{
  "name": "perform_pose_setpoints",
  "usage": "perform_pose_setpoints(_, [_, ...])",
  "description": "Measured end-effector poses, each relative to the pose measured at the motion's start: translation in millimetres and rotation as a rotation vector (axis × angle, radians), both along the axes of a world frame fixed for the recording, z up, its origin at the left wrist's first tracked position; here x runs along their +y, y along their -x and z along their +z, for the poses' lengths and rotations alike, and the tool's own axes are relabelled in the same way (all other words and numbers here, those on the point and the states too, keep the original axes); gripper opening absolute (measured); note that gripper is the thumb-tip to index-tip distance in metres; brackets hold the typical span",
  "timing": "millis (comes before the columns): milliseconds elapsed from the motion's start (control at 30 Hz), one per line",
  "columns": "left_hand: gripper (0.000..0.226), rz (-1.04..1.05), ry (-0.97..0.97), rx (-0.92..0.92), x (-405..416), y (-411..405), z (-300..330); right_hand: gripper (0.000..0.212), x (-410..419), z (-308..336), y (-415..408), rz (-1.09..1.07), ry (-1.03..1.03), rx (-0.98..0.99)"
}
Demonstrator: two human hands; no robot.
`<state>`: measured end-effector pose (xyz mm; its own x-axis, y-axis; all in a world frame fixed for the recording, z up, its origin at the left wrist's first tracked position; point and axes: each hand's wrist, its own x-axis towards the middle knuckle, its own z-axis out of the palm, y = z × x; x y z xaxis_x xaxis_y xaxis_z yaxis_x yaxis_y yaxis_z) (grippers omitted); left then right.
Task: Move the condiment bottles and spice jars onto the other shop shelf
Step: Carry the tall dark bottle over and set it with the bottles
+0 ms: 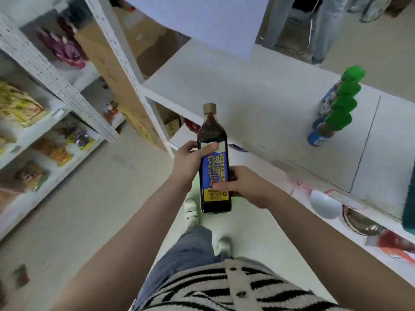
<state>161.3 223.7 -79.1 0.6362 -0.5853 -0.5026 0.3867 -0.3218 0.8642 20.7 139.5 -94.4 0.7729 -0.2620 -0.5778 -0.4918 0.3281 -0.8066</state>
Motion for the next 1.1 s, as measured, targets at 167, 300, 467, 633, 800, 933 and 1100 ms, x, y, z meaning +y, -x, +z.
perform_pose_setpoints(167, [0.041,0.225,-0.067,0.049,102.7,-20.2,-10.5,0.034,73.8,-15.2,-44.9,0.226,-0.027,0.044])
perform_pose_setpoints(300, [0.040,0.400,-0.053,0.048,180.5,-49.9,-3.7,0.034,133.8,-14.9,-99.1,0.408,-0.015,0.024])
perform_pose_setpoints(467, [0.041,0.594,-0.012,0.048,283.8,-97.5,-2.9,0.033,219.7,-11.4,-174.1,0.597,0.001,-0.012])
perform_pose_setpoints(633, [0.038,0.762,0.000,0.071,404.5,-149.8,-3.8,0.035,331.1,-17.2,-252.4,0.744,0.035,0.013])
perform_pose_setpoints(800, [0.035,0.886,-0.006,0.059,520.2,-200.6,4.7,0.034,444.2,-10.1,-325.0,0.879,0.030,-0.011])
perform_pose_setpoints(933, [0.035,0.981,-0.004,0.034,594.3,-235.8,17.3,0.033,516.6,2.2,-375.5,0.968,0.034,-0.043])
perform_pose_setpoints(1100, [0.038,1.060,0.044,0.015,648.4,-276.4,23.8,0.034,570.5,14.6,-431.9,1.062,0.082,-0.074])
